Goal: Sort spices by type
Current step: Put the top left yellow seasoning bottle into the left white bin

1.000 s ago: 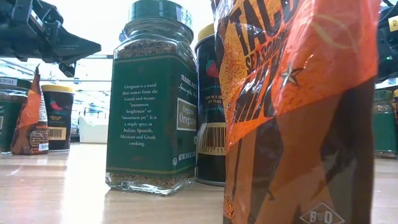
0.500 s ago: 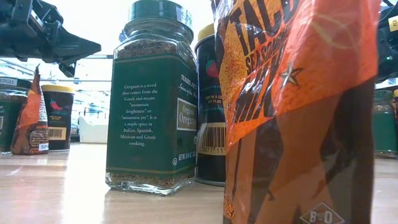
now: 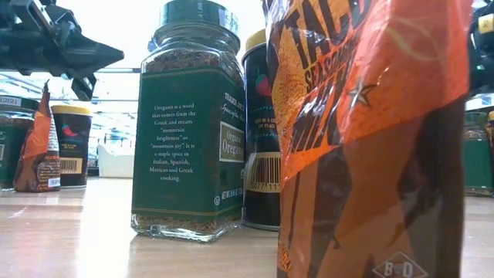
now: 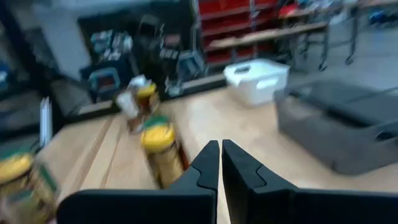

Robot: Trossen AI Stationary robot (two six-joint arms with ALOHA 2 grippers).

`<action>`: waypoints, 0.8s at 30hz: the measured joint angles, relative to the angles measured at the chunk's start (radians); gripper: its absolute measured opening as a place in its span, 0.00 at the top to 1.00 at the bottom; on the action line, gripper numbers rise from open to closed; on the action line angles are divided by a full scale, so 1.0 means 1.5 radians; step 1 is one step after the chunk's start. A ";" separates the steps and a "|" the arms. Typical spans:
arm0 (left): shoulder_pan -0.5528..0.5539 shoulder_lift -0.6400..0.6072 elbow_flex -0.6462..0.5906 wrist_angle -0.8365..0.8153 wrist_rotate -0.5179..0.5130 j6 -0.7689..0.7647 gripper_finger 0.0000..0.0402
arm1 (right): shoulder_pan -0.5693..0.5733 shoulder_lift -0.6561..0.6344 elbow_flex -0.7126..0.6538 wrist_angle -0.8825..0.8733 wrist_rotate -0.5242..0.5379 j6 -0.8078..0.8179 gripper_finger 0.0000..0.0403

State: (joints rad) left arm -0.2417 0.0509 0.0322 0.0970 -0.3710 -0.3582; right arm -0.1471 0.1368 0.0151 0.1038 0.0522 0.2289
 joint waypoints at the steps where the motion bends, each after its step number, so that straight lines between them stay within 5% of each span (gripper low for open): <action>1: 0.000 0.000 0.000 -0.004 0.000 0.000 0.97 | 0.000 0.000 0.000 0.011 0.001 0.005 1.00; 9: -0.001 0.000 0.000 -0.027 -0.033 0.024 0.97 | 0.000 0.003 0.000 0.093 0.001 0.012 1.00; 14: -0.001 0.000 0.010 -0.023 0.006 0.056 0.97 | 0.000 0.025 0.000 0.135 0.002 0.012 0.97; 24: -0.001 0.081 0.174 -0.100 0.013 0.161 0.94 | 0.000 0.134 0.064 0.193 0.033 -0.025 0.84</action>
State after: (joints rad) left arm -0.2424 0.1721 0.2926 -0.0527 -0.3514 -0.1161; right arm -0.1471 0.3374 0.1117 0.3938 0.1017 0.1909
